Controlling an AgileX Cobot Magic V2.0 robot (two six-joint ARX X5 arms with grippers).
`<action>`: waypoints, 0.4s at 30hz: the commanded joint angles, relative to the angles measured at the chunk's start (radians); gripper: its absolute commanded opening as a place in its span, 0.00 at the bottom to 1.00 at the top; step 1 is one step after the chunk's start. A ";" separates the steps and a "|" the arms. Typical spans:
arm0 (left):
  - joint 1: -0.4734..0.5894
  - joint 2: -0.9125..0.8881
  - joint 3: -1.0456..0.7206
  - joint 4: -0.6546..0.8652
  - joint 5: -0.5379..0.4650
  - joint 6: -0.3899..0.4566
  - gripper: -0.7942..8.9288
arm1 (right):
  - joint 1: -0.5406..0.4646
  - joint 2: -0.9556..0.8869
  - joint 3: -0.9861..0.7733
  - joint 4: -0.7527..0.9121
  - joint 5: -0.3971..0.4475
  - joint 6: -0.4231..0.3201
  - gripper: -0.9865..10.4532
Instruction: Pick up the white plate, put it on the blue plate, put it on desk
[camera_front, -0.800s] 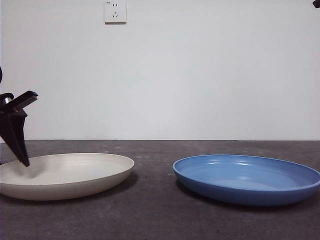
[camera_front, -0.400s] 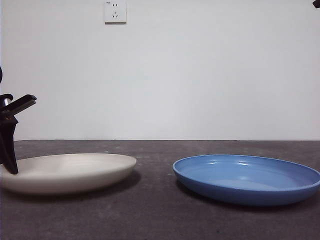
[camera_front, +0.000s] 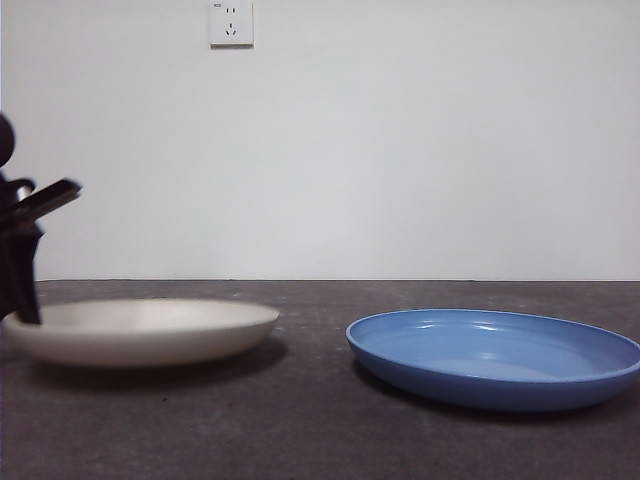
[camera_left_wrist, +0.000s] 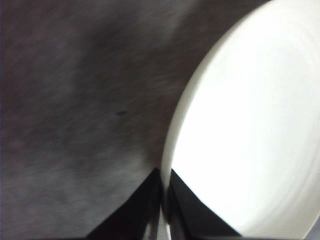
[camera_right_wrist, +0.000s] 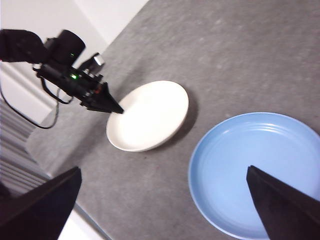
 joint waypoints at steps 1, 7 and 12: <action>-0.035 0.016 0.072 -0.050 0.006 -0.011 0.10 | 0.002 0.003 0.053 -0.051 0.045 -0.043 0.63; -0.152 0.016 0.214 -0.156 0.006 -0.035 0.10 | 0.002 0.003 0.168 -0.193 0.149 -0.120 0.63; -0.266 0.016 0.314 -0.164 0.006 -0.082 0.10 | 0.002 0.003 0.250 -0.270 0.181 -0.154 0.63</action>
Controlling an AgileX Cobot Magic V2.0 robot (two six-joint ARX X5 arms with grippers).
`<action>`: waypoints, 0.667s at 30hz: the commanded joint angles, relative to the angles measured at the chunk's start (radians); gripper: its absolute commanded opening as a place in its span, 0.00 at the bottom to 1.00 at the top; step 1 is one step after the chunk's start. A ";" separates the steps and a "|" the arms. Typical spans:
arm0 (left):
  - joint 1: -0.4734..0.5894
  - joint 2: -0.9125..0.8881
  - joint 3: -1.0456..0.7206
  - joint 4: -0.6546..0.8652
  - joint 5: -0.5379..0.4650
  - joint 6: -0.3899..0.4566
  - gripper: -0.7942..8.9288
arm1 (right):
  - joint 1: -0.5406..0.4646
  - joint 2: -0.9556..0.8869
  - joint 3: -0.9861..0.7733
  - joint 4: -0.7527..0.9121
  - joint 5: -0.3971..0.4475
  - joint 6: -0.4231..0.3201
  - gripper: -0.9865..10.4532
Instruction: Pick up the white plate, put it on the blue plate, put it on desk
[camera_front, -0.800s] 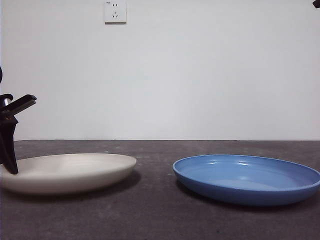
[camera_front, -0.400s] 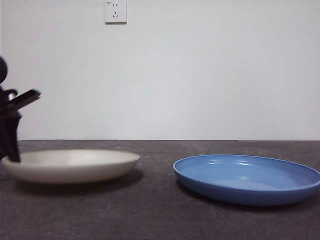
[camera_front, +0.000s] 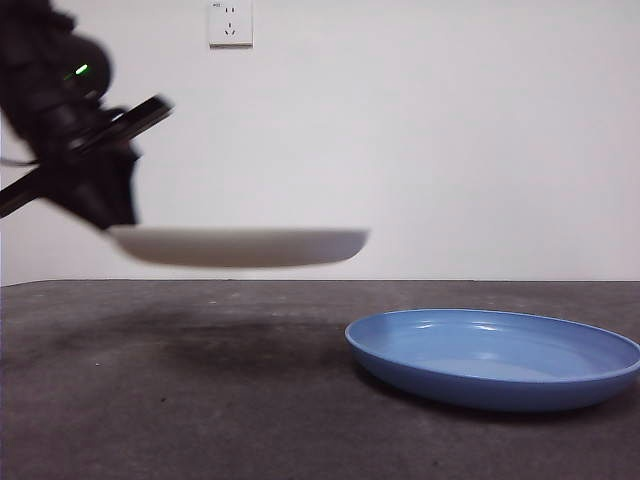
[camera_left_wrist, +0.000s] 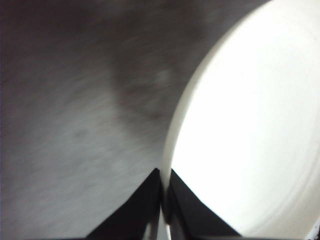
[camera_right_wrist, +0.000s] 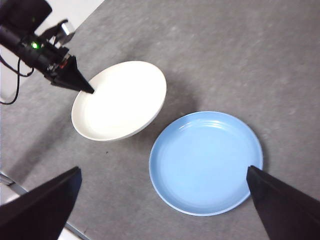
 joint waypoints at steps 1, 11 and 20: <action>-0.058 0.017 0.059 0.004 0.006 -0.040 0.10 | 0.002 0.003 0.046 -0.016 0.006 -0.040 0.63; -0.273 0.135 0.216 0.026 0.006 -0.109 0.10 | 0.003 0.003 0.092 -0.042 0.003 -0.053 0.63; -0.386 0.325 0.385 0.032 0.006 -0.111 0.10 | 0.003 0.003 0.092 -0.057 0.000 -0.054 0.63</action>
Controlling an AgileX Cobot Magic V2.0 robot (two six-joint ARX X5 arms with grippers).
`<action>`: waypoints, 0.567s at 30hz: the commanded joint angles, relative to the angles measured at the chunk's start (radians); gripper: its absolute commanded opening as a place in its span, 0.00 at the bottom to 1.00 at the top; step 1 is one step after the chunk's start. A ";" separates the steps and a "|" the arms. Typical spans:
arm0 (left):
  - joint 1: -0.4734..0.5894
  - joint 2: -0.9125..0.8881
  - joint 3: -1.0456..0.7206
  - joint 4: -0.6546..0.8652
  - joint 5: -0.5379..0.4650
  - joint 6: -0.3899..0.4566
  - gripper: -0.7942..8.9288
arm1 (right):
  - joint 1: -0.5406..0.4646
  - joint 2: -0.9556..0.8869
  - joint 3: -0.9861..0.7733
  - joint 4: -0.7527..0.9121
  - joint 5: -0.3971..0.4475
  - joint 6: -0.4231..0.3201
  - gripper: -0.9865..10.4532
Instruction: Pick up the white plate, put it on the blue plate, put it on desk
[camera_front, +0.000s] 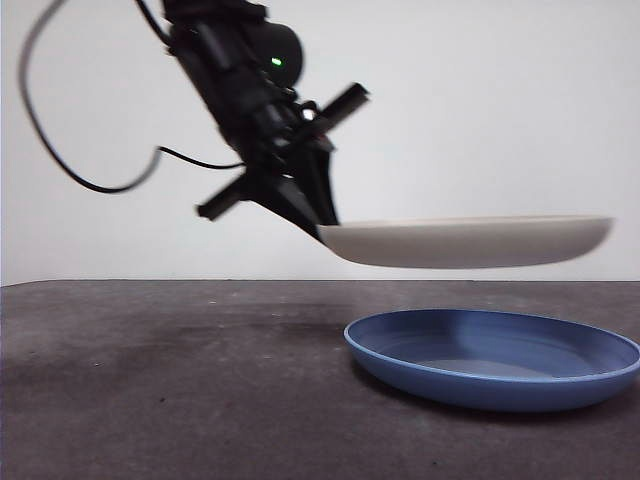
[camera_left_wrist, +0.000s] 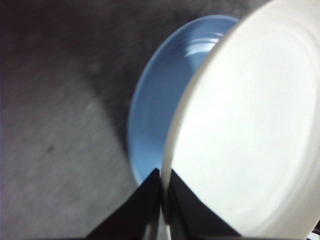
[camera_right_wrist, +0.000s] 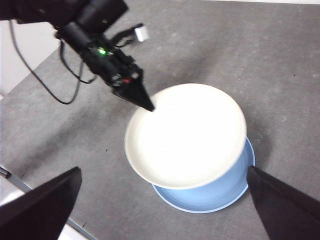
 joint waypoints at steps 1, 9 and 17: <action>-0.024 0.075 0.072 0.005 0.005 -0.003 0.10 | 0.003 0.003 0.021 0.008 -0.002 -0.012 0.63; -0.043 0.169 0.109 -0.002 0.005 -0.003 0.10 | 0.003 0.003 0.021 0.008 -0.002 -0.012 0.63; -0.051 0.200 0.109 0.000 0.004 0.004 0.10 | 0.003 0.003 0.021 0.009 -0.002 -0.012 0.63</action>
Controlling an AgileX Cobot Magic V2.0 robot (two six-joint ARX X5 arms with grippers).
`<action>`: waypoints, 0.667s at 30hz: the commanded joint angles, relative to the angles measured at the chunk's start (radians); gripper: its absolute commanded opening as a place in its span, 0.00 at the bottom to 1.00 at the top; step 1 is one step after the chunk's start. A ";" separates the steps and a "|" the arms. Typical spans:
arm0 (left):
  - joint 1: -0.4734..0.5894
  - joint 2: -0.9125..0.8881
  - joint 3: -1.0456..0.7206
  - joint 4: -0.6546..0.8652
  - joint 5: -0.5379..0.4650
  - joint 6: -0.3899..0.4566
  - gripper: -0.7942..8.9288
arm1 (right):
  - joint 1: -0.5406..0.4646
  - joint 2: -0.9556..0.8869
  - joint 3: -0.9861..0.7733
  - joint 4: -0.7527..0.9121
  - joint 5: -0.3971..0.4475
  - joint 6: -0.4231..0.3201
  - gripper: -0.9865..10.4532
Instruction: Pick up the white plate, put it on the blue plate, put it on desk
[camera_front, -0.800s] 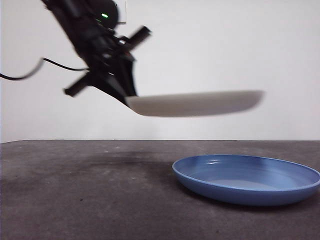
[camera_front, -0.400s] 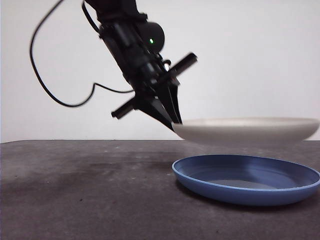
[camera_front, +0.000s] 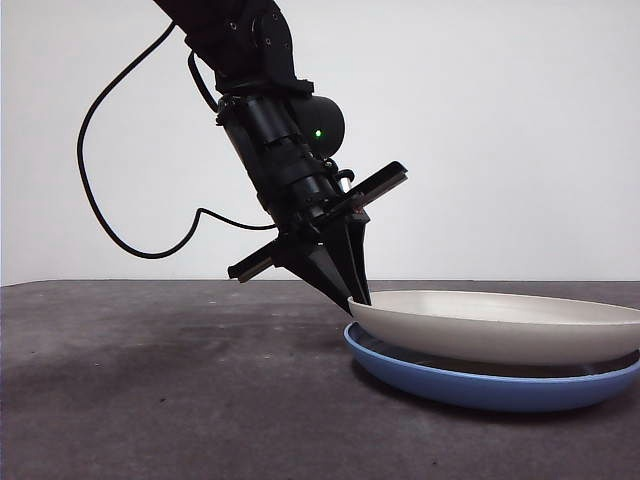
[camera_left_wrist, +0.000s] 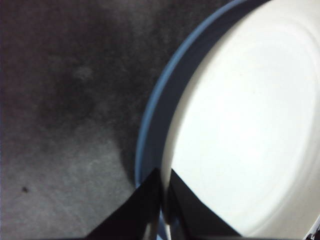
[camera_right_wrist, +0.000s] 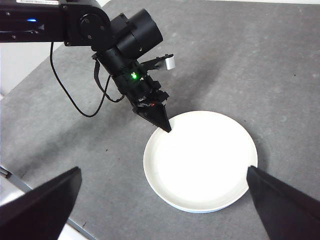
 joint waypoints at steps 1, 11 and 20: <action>-0.010 0.024 0.034 0.008 0.005 0.006 0.10 | 0.003 0.003 0.021 0.009 -0.002 -0.012 0.63; -0.012 0.024 0.034 0.006 0.005 0.035 0.11 | 0.003 0.003 0.021 0.009 -0.002 -0.012 0.63; -0.012 0.024 0.037 0.005 0.005 0.036 0.46 | 0.003 0.003 0.021 0.009 -0.002 -0.012 0.63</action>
